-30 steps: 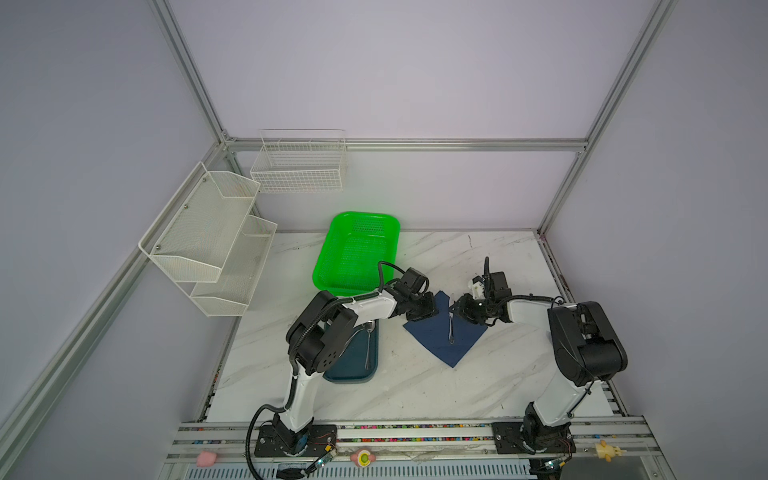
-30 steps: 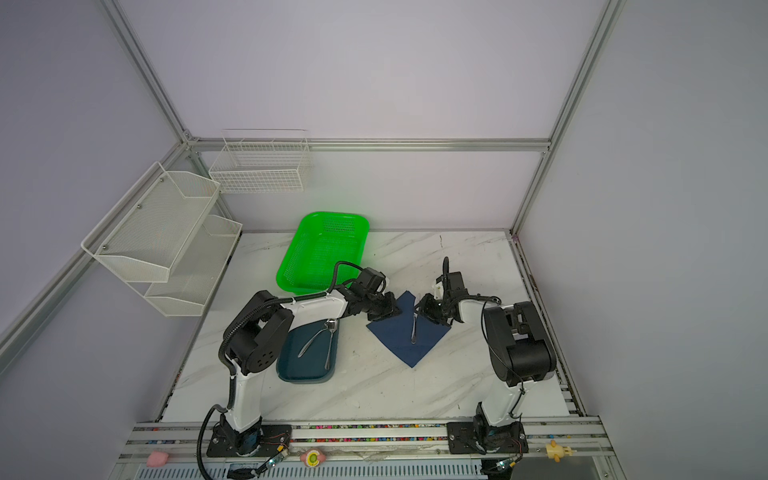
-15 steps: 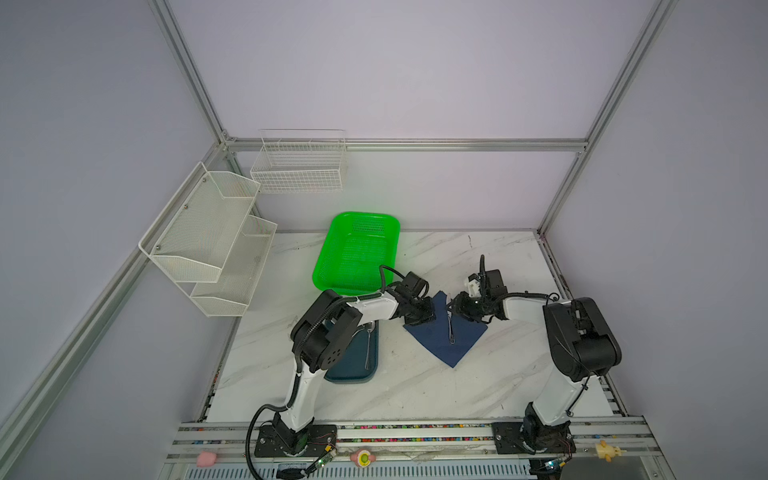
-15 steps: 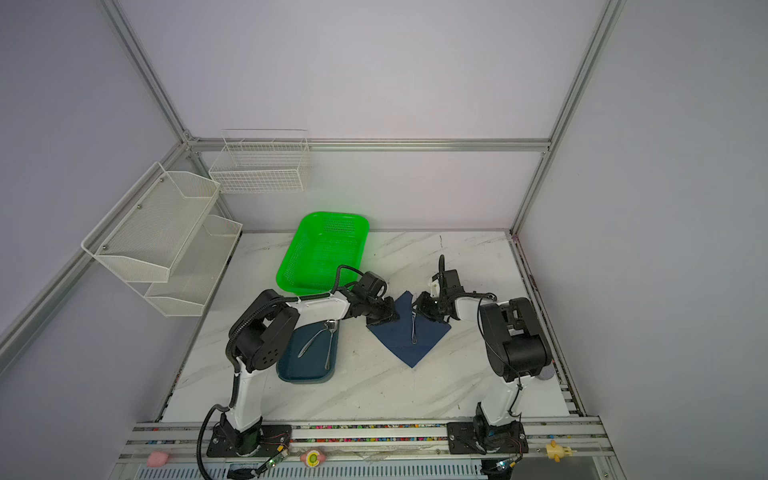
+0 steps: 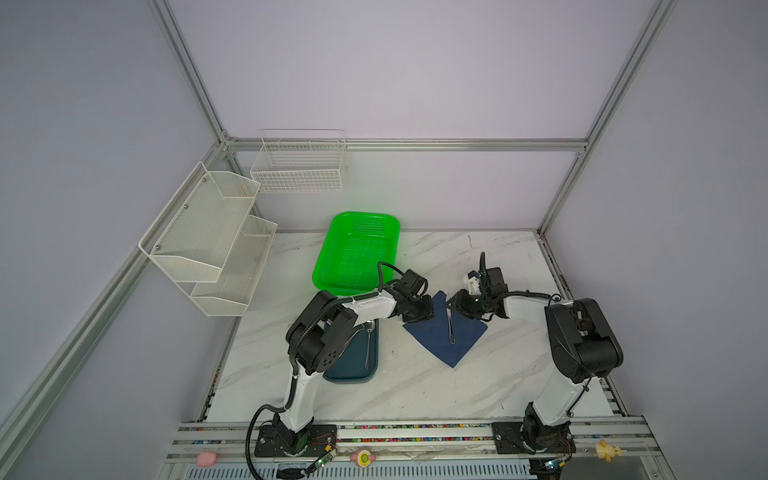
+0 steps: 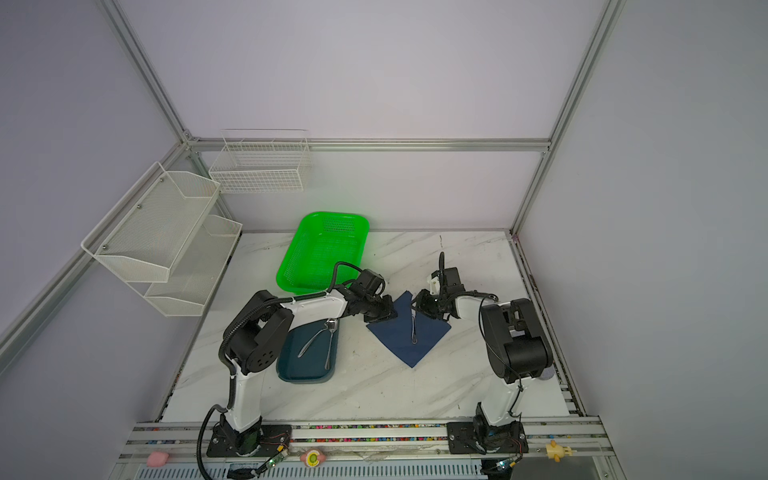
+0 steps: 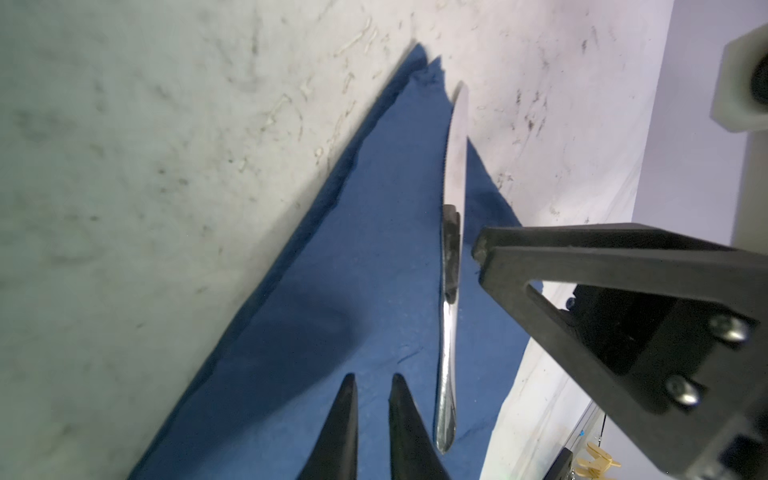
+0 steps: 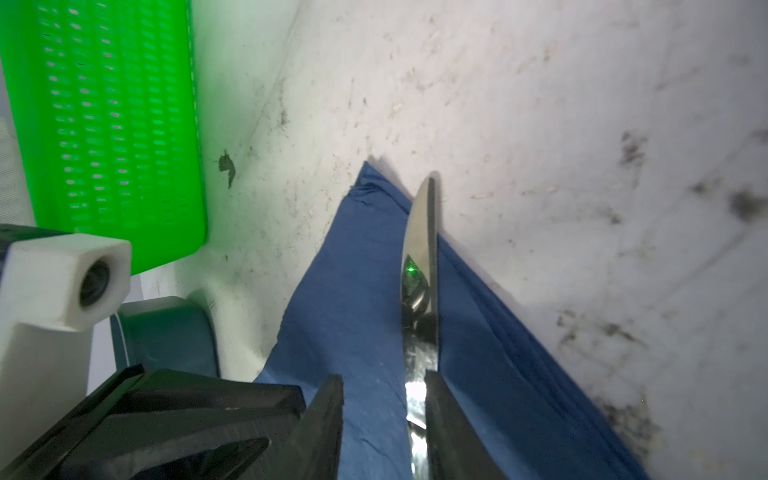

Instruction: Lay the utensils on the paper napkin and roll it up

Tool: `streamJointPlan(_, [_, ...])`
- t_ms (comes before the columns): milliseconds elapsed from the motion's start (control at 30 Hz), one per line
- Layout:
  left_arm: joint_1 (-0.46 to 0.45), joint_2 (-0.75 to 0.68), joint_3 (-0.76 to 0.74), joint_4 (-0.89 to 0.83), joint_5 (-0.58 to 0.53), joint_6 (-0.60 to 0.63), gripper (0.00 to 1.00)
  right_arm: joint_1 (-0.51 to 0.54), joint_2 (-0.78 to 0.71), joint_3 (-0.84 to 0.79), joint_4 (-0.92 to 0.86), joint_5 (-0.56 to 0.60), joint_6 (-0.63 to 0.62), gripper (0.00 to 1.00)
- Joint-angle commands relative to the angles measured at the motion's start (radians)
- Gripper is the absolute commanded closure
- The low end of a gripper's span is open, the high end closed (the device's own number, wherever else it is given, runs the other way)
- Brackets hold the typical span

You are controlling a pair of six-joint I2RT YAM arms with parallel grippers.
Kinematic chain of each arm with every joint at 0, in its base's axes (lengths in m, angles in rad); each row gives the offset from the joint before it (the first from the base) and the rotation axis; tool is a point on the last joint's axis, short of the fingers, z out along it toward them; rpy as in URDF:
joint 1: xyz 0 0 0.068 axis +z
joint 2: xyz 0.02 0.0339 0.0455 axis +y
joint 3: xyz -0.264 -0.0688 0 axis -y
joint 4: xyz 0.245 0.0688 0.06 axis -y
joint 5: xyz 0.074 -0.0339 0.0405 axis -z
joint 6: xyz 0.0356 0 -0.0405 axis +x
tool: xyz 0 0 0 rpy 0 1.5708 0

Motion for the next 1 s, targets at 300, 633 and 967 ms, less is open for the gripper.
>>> streamJointPlan(300, [0.029,-0.58,-0.294,0.02,-0.359,0.274,0.77,0.041,-0.372,-0.099,0.19,-0.25,0.096,0.61])
streamJointPlan(633, [0.216,-0.929,-0.604,-0.119,-0.295,0.228,0.69,0.36,-0.421,-0.015,0.096,-0.036,0.08,0.58])
streamJointPlan(967, [0.299,-0.759,-0.554,-0.285,-0.18,0.262,0.67,0.572,-0.232,0.097,0.065,0.111,0.089,0.58])
